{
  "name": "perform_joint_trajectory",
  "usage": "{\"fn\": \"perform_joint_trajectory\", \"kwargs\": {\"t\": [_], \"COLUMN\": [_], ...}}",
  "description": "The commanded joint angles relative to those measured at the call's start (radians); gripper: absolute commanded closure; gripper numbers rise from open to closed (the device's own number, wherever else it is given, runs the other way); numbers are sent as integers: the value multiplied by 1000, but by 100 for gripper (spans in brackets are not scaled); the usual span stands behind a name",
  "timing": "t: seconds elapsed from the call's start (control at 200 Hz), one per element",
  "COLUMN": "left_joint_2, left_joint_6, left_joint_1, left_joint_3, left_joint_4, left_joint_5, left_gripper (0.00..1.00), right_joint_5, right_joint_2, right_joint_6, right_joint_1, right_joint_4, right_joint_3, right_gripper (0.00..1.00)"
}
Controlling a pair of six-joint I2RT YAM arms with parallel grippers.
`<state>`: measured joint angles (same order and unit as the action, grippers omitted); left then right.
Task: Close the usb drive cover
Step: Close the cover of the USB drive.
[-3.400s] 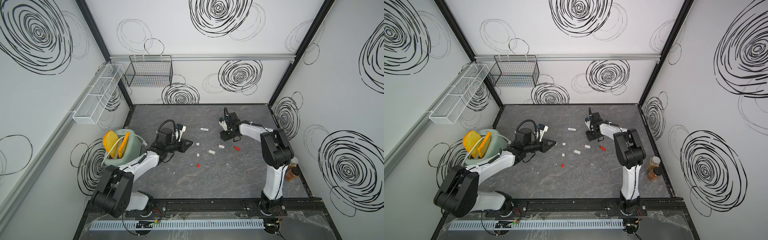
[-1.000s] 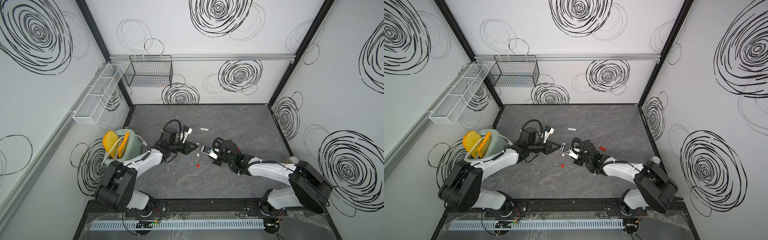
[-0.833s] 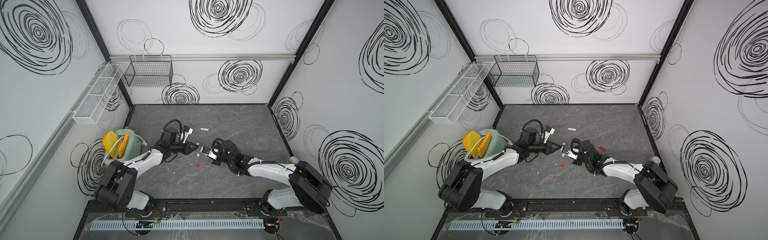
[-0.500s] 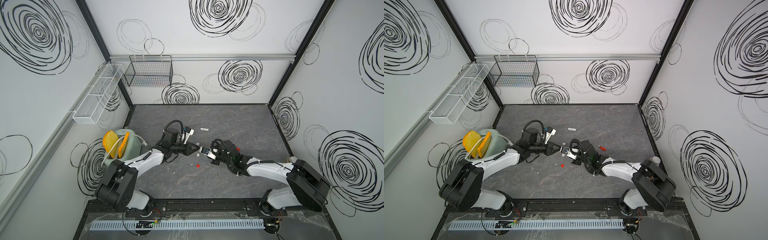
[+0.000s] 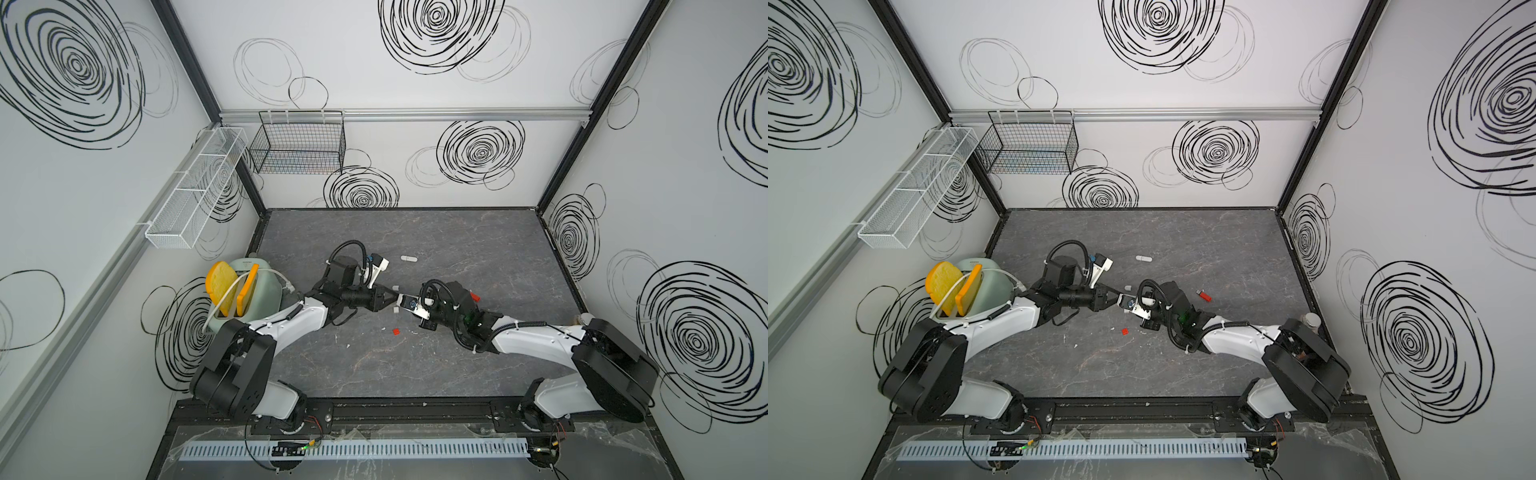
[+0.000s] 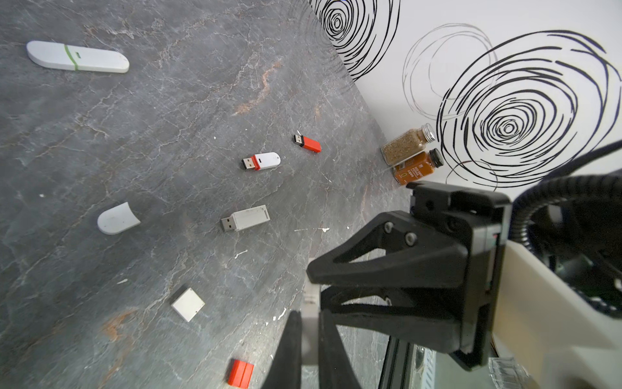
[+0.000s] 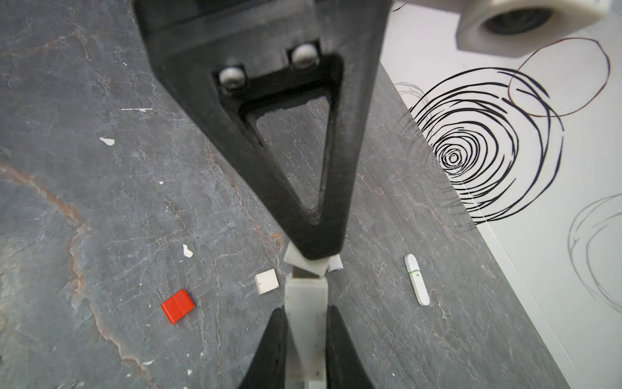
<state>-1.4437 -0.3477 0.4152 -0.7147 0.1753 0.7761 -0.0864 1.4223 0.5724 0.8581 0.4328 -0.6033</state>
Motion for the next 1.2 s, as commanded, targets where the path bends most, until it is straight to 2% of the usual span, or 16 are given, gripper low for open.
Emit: {"fn": "perform_joint_trajectory", "kwargs": {"t": [0.0, 0.375, 0.535, 0.73, 0.905, 1.031, 1.196], "left_joint_2": [-7, 0, 6, 0, 1, 1, 4], "left_joint_6": [-10, -74, -101, -96, -84, -83, -53], "left_joint_1": [7, 6, 9, 19, 20, 20, 21], "left_joint_3": [-19, -4, 12, 12, 19, 23, 24], "left_joint_4": [25, 76, 103, 99, 95, 89, 90], "left_joint_5": [18, 23, 27, 25, 20, 18, 19], "left_gripper": [100, 100, 100, 100, 100, 100, 100], "right_joint_5": [27, 8, 21, 34, 40, 24, -54], "right_joint_2": [-30, -18, 15, 73, 75, 64, 34], "right_joint_6": [-39, -234, -261, -252, -138, -85, -130], "right_joint_1": [2, 8, 31, 63, 73, 33, -37], "right_joint_4": [95, 255, 308, 354, 370, 333, 313], "right_joint_3": [7, 9, -22, -94, -137, -174, -191], "right_gripper": [98, 99, 100, 100, 100, 100, 100]}}
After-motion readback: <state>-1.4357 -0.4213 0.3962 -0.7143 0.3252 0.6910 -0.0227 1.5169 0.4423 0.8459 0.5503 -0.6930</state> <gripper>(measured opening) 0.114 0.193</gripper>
